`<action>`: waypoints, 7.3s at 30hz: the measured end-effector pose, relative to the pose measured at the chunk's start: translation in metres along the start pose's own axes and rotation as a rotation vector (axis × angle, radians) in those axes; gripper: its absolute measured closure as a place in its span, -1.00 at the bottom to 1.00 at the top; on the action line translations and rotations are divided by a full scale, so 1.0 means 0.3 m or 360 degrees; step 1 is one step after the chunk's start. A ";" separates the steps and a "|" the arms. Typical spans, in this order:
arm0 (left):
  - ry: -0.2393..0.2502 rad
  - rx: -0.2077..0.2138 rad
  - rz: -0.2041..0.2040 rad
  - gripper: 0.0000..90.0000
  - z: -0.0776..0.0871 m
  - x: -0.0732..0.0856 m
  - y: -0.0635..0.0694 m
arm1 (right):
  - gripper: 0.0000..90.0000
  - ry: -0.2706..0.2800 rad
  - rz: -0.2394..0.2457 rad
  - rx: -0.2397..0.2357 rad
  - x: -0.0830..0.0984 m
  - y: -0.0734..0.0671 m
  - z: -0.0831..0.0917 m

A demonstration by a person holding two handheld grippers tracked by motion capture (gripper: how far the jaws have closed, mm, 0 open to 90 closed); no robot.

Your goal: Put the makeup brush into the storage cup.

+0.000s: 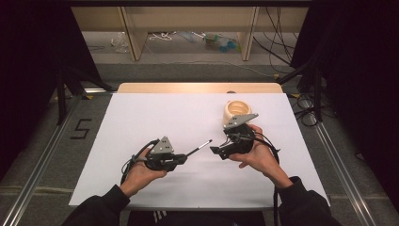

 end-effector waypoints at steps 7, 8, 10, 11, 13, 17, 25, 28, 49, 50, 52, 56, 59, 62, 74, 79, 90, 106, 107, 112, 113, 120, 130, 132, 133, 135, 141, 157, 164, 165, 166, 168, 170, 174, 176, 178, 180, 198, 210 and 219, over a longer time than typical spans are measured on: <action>0.0121 -0.0011 0.0124 0.86 0.022 -0.028 -0.007 | -0.57 0.0115 -0.0153 -0.0035 0.008 0.015 0.003; 0.0127 -0.0011 0.0139 0.86 0.027 -0.031 -0.006 | -0.57 0.0131 -0.0179 -0.0048 0.009 0.016 0.004; 0.0156 -0.0007 0.0168 0.86 0.034 -0.042 -0.008 | -0.59 0.0174 -0.0203 -0.0063 0.008 0.017 0.000; 0.0178 -0.0023 0.0180 0.86 0.037 -0.047 -0.010 | -0.60 0.0188 -0.0226 -0.0074 0.010 0.015 -0.003; 0.0208 -0.0032 0.0199 0.86 0.044 -0.053 -0.012 | -0.62 0.0212 -0.0272 -0.0110 0.014 0.013 -0.009; 0.0266 -0.0066 0.0207 0.86 0.056 -0.066 -0.022 | -0.63 0.0285 -0.0334 -0.0176 0.009 0.001 -0.021; 0.0344 -0.0113 0.0230 0.86 0.071 -0.083 -0.026 | -0.64 0.0449 -0.0459 -0.0329 -0.018 -0.034 -0.033; 0.0362 -0.0121 0.0224 0.86 0.071 -0.088 -0.025 | -0.64 0.0484 -0.0461 -0.0326 -0.025 -0.037 -0.032; 0.0411 -0.0147 0.0229 0.86 0.071 -0.102 0.000 | -0.55 0.0634 -0.0645 -0.0507 -0.070 -0.093 -0.089; 0.0418 -0.0145 0.0237 0.86 0.070 -0.104 0.002 | -0.53 0.0641 -0.0640 -0.0505 -0.071 -0.093 -0.090; 0.0417 -0.0139 0.0233 0.86 0.069 -0.103 0.006 | -0.46 0.0641 -0.0650 -0.0530 -0.075 -0.101 -0.089; 0.0420 -0.0136 0.0213 0.86 0.067 -0.106 0.012 | -0.41 0.0680 -0.0626 -0.0532 -0.083 -0.098 -0.093; 0.0418 -0.0120 0.0194 0.86 0.064 -0.107 0.019 | -0.26 0.0673 -0.0644 -0.0546 -0.083 -0.101 -0.100; 0.0428 -0.0115 0.0187 0.86 0.063 -0.109 0.024 | -0.15 0.0669 -0.0673 -0.0575 -0.084 -0.108 -0.101; 0.0448 -0.0107 0.0207 0.86 0.068 -0.116 0.033 | 0.13 0.0676 -0.0733 -0.0649 -0.090 -0.124 -0.108; 0.0449 -0.0104 0.0192 0.86 0.069 -0.118 0.036 | 0.20 0.0684 -0.0738 -0.0656 -0.091 -0.122 -0.108; 0.0452 -0.0098 0.0192 0.86 0.068 -0.120 0.040 | 0.40 0.0697 -0.0752 -0.0679 -0.093 -0.124 -0.101; 0.0473 -0.0088 0.0149 0.85 0.067 -0.125 0.046 | 0.73 0.0746 -0.0773 -0.0774 -0.102 -0.129 -0.081; 0.0470 -0.0084 0.0133 0.85 0.066 -0.124 0.045 | 0.77 0.0757 -0.0769 -0.0788 -0.105 -0.131 -0.080; 0.0478 -0.0080 0.0136 0.79 0.063 -0.124 0.047 | 0.87 0.0791 -0.0693 -0.0832 -0.122 -0.160 -0.058; 0.0483 -0.0086 0.0122 0.73 0.065 -0.126 0.044 | 0.87 0.0797 -0.0671 -0.0831 -0.125 -0.163 -0.056; 0.0485 -0.0101 0.0132 0.40 0.065 -0.123 0.036 | 0.87 0.0790 -0.0557 -0.0751 -0.128 -0.160 -0.044; 0.0447 -0.0143 0.0112 -0.02 0.061 -0.108 0.023 | 0.86 0.0768 -0.0396 -0.0605 -0.127 -0.134 -0.032; 0.0423 -0.0157 0.0119 -0.11 0.056 -0.097 0.016 | 0.86 0.0781 -0.0369 -0.0585 -0.129 -0.128 -0.033; 0.0411 -0.0162 0.0119 -0.11 0.055 -0.093 0.014 | 0.86 0.0774 -0.0350 -0.0565 -0.128 -0.122 -0.029; 0.0406 -0.0164 0.0133 -0.14 0.052 -0.088 0.012 | 0.86 0.0770 -0.0361 -0.0565 -0.128 -0.120 -0.026; 0.0416 -0.0172 0.0152 -0.23 0.059 -0.086 0.003 | 0.86 0.0743 -0.0296 -0.0482 -0.119 -0.091 -0.022; 0.0400 -0.0163 0.0122 -0.29 0.080 -0.078 0.006 | 0.86 0.0666 -0.0176 -0.0292 -0.102 -0.015 -0.006; 0.0381 -0.0142 0.0099 -0.31 0.085 -0.066 0.018 | 0.86 0.0628 -0.0124 -0.0203 -0.101 0.010 0.016; 0.0377 -0.0138 0.0110 -0.31 0.085 -0.063 0.020 | 0.86 0.0639 -0.0124 -0.0202 -0.103 0.011 0.018; 0.0377 -0.0138 0.0110 -0.33 0.085 -0.063 0.020 | 0.86 0.0639 -0.0124 -0.0202 -0.103 0.011 0.018; 0.0361 -0.0139 0.0098 -0.34 0.087 -0.057 0.018 | 0.86 0.0625 -0.0120 -0.0184 -0.102 0.019 0.023; 0.0359 -0.0142 0.0114 -0.35 0.088 -0.053 0.018 | 0.86 0.0614 -0.0120 -0.0178 -0.100 0.027 0.024; 0.0349 -0.0139 0.0118 -0.36 0.093 -0.045 0.020 | 0.86 0.0597 -0.0110 -0.0156 -0.099 0.037 0.029; 0.0350 -0.0135 0.0116 -0.36 0.096 -0.043 0.020 | 0.86 0.0600 -0.0121 -0.0153 -0.101 0.041 0.031; 0.0347 -0.0136 0.0105 -0.36 0.100 -0.041 0.020 | 0.86 0.0583 -0.0117 -0.0141 -0.100 0.048 0.039; 0.0347 -0.0141 0.0126 -0.36 0.102 -0.039 0.022 | 0.86 0.0583 -0.0120 -0.0128 -0.102 0.060 0.045; 0.0337 -0.0162 0.0152 -0.45 0.116 -0.028 0.027 | 0.86 0.0500 -0.0131 -0.0052 -0.099 0.121 0.064; 0.0335 -0.0196 0.0214 -0.61 0.118 -0.022 0.016 | 0.86 0.0516 -0.0149 -0.0010 -0.136 0.165 0.095; 0.0334 -0.0203 0.0208 -0.62 0.118 -0.024 0.017 | 0.86 0.0525 -0.0189 0.0042 -0.169 0.217 0.123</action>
Point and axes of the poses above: each handheld gripper's, and its own axes: z roughly backward along the jaws, x roughly out of its underside, y roughly to its right, the point moved 8 cm from there along -z, roughly forward along the jaws, and after that the axes turned 4 degrees about -z, right-handed, at the moved point
